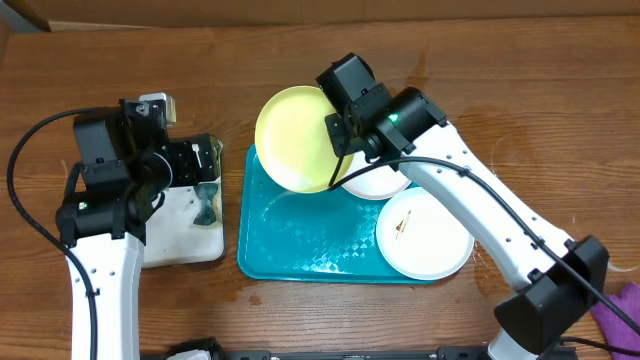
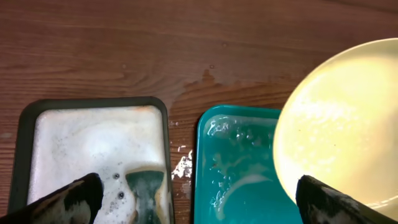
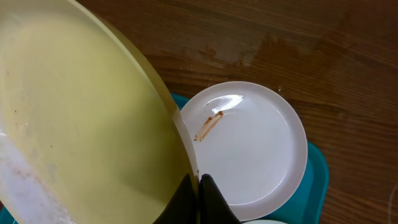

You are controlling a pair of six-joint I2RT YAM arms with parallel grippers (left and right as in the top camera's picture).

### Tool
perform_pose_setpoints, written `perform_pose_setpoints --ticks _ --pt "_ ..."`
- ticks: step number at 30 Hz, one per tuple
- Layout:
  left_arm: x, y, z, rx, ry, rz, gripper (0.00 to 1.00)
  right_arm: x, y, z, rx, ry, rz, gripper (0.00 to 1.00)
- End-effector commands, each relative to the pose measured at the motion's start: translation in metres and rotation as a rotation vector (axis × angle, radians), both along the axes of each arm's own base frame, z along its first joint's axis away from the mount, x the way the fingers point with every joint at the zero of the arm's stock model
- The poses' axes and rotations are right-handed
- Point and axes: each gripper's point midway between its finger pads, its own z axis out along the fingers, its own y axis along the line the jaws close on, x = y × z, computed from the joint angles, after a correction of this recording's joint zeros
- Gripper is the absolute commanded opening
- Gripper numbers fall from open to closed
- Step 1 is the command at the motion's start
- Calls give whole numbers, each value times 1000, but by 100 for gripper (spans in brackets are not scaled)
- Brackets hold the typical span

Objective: Clean dirty plates on tray and stack at the side
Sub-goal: 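Lift the yellow plate with the right gripper and tilt it upward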

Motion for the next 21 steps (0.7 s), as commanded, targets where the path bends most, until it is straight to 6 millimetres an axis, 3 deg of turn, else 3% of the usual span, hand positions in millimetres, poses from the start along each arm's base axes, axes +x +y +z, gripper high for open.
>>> perform_pose_setpoints --ticks 1,6,14,21 --pt "4 -3 5 -9 -12 -16 100 11 7 -8 -8 -6 -1 4" --pt "4 -3 5 -9 -12 -16 100 20 14 -27 -15 3 -1 4" --pt "4 -3 5 -9 -12 -16 100 24 29 -25 71 -10 -47 4" --pt "4 -3 5 -9 -12 -16 100 16 57 -22 141 -17 -40 4"
